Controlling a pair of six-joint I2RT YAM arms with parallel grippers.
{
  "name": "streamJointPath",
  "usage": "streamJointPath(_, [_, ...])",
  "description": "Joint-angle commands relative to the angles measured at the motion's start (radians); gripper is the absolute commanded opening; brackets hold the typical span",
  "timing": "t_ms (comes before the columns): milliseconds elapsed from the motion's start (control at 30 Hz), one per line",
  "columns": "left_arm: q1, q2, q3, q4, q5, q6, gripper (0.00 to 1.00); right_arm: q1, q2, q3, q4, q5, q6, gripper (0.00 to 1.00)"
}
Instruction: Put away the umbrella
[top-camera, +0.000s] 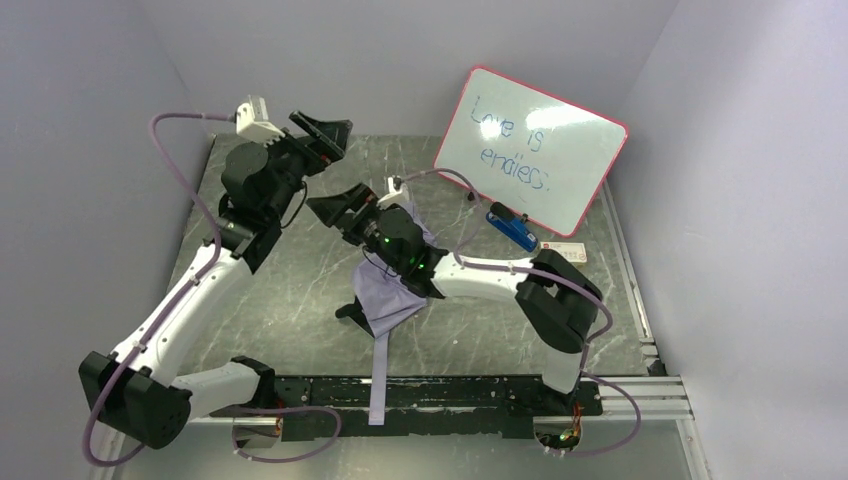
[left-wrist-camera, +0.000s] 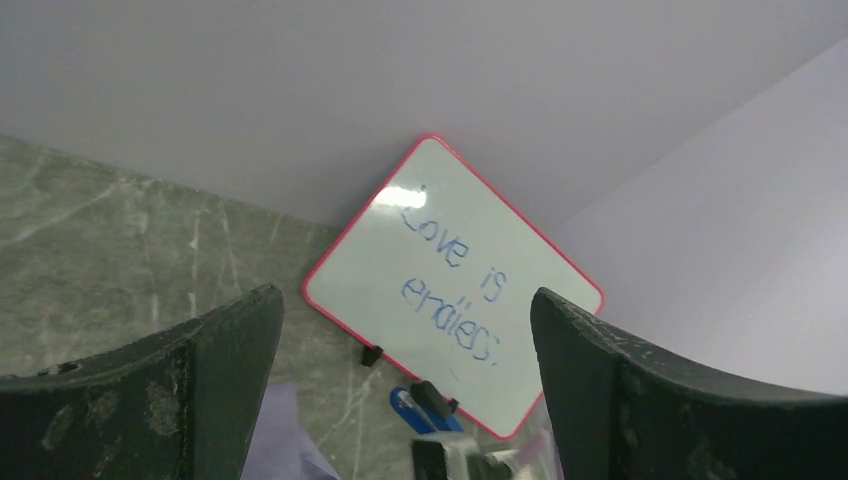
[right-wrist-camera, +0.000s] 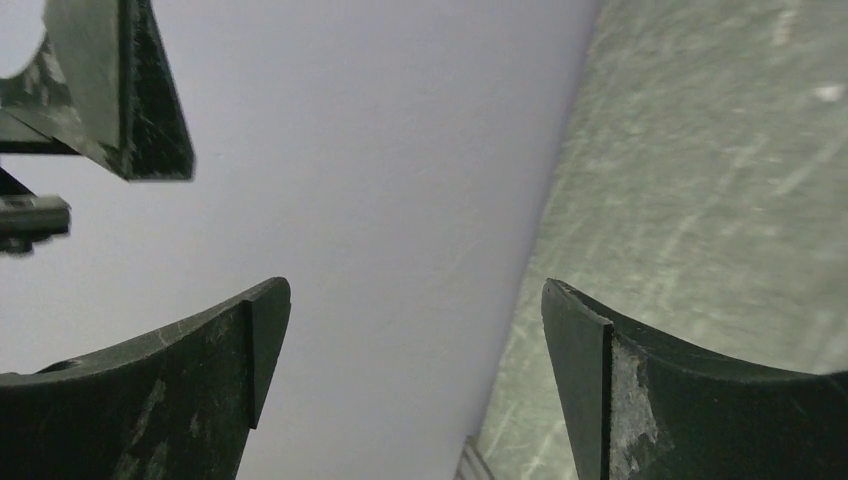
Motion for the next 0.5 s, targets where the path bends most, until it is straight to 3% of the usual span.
streamJointPath(0, [0.064,0.02,0.143,-0.024,0.035,0.082,0.97,-0.02,-0.142,-0.083,-0.09,0.147,-0.082,1.0])
streamJointPath(100, [0.099,0.05,0.225,-0.039,0.096,0.305,0.97,-0.051,-0.23,-0.09,-0.285,0.202,-0.204,1.0])
streamJointPath(200, [0.11,0.105,0.299,-0.137,0.064,0.462,0.97,-0.086,-0.28,-0.027,-0.501,0.236,-0.365,1.0])
streamJointPath(467, [0.375,0.26,0.324,-0.349,0.245,0.488,0.98,-0.349,-0.232,0.151,-0.936,-0.18,-0.829,1.0])
